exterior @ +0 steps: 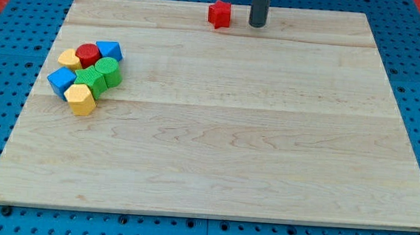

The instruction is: Slightly move the red star to the left

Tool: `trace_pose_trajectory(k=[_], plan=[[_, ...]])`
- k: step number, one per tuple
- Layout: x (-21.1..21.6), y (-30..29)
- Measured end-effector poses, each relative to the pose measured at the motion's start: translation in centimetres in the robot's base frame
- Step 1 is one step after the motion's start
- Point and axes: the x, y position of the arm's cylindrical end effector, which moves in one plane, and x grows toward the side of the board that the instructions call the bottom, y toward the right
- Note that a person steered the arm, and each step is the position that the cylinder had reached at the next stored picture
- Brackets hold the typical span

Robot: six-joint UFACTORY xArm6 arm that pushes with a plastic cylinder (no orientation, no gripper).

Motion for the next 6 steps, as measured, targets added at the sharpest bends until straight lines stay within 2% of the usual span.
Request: trace_pose_trajectory(k=[2, 3, 4, 5, 6], plan=[[-1.0, -2.9], [-1.0, -6.2], [-0.3, -6.8], [2.9, -4.0], [4.2, -3.8]])
